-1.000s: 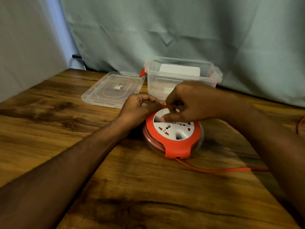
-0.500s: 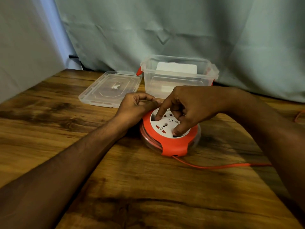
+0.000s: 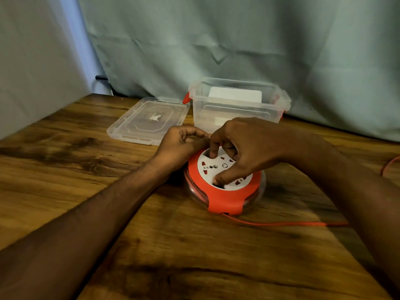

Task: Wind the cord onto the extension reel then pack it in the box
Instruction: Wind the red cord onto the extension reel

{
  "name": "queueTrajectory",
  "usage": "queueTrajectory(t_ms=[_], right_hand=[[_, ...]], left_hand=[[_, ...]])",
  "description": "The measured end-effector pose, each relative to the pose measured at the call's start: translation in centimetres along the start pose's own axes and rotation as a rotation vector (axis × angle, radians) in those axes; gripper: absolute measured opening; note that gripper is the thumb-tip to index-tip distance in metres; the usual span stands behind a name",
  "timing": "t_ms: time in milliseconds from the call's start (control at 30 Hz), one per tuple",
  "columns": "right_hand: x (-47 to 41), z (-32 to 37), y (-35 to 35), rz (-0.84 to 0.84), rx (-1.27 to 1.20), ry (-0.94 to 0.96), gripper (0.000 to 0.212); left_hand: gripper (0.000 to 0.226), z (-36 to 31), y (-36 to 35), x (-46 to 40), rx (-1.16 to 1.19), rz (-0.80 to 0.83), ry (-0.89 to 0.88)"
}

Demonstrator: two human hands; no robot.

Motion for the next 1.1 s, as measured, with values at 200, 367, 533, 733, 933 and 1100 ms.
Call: queueTrajectory(t_ms=[200, 367, 533, 733, 933, 1100], right_hand=[[-0.4, -0.2, -0.1, -0.076, 0.072, -0.004, 0.051], [-0.6, -0.4, -0.1, -0.09, 0.126, -0.007, 0.051], [-0.6, -0.2, 0.5, -0.231, 0.245, -0.004, 0.057], [-0.3, -2.4, 0.3, -0.28, 0.273, -0.192, 0.058], [-0.2, 0.4, 2.0, -0.229, 0.132, 0.076, 0.026], [0.1, 0.3, 0.1, 0.066, -0.208, 0.088, 0.043]], left_hand=[[0.02, 0.3, 0.1, -0.3, 0.011, 0.006, 0.002], [0.017, 0.2, 0.1, -0.2, 0.032, 0.018, 0.004], [0.017, 0.3, 0.1, -0.4, 0.05, -0.002, 0.0], [0.015, 0.6, 0.3, -0.3, 0.04, -0.035, 0.032], [0.014, 0.4, 0.3, -0.1, 0.042, -0.023, 0.034], [0.014, 0.3, 0.4, 0.0, 0.015, -0.023, 0.04]])
Point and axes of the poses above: each hand's wrist, its own x-axis away from the middle knuckle, its own y-axis out of the back of the hand, z = x × y, the point moved 9 cm from there along -x, towards the middle knuckle, and after that the axes turned 9 degrees about y, right-handed, at the moved point
